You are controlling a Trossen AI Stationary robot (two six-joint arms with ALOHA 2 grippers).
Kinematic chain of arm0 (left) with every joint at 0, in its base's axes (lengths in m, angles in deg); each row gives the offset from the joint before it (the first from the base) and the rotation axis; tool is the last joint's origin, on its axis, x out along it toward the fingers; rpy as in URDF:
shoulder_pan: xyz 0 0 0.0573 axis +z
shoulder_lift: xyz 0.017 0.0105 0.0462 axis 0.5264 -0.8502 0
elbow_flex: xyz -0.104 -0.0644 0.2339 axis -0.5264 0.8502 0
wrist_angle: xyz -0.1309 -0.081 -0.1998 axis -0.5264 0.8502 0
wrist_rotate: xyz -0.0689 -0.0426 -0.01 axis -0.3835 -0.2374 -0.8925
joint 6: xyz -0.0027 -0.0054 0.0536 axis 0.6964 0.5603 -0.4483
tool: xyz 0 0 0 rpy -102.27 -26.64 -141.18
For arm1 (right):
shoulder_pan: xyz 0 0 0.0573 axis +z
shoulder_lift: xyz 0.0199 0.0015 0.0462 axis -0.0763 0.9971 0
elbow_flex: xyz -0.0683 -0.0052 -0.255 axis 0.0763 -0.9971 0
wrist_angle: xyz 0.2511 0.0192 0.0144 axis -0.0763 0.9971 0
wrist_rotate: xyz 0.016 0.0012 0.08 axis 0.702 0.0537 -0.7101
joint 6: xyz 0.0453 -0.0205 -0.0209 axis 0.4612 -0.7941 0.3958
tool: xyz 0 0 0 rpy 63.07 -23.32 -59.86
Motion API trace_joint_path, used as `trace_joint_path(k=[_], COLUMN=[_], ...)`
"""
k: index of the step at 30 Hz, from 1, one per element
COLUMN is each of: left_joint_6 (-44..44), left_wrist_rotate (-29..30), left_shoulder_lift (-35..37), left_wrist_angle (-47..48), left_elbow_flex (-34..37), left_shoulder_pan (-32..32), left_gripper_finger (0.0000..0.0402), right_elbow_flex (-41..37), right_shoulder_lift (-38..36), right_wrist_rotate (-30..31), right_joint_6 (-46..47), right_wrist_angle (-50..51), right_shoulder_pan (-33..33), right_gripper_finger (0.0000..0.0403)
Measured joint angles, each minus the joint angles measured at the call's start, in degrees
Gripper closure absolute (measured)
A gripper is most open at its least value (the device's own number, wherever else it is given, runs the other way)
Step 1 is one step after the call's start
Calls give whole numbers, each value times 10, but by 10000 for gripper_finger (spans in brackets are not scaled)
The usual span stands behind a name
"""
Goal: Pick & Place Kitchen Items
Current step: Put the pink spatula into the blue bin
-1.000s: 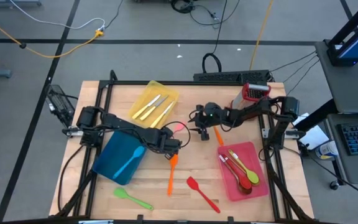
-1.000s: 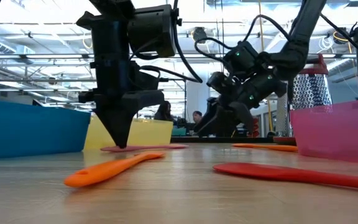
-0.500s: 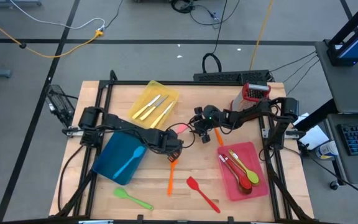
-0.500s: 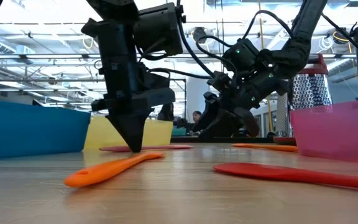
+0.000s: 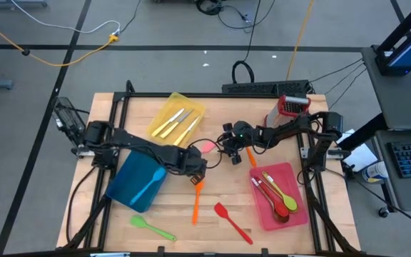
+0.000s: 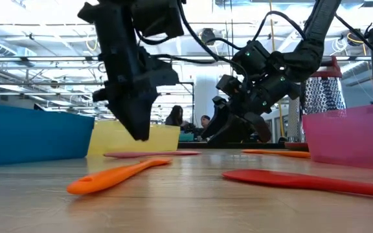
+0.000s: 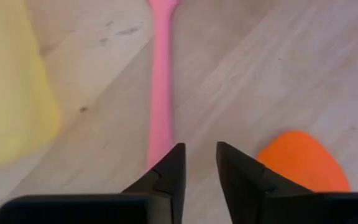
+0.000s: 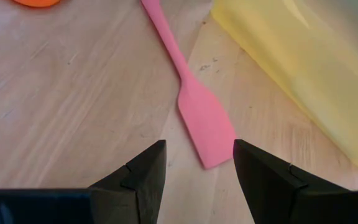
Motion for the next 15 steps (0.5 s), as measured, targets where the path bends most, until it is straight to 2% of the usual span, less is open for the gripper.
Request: trace_joint_path(k=[3, 7, 9, 15], left_joint_6=[0, 1, 10, 25], left_wrist_rotate=[16, 7, -15, -32], left_shoulder_lift=[8, 9, 10, 12], left_wrist_angle=[28, 56, 45, 21], left_elbow_flex=[0, 3, 15, 56], left_shoulder_pan=[0, 5, 10, 19], left_gripper_finger=[293, 289, 289, 289], right_elbow_flex=[0, 0, 0, 0], right_shoulder_lift=[0, 0, 0, 0], right_wrist_rotate=[0, -2, -2, -2], right_joint_6=[0, 0, 3, 15], right_wrist_angle=[-1, -3, -4, -14], right_shoulder_pan=[0, 0, 0, 0], right_gripper_finger=[220, 220, 220, 220])
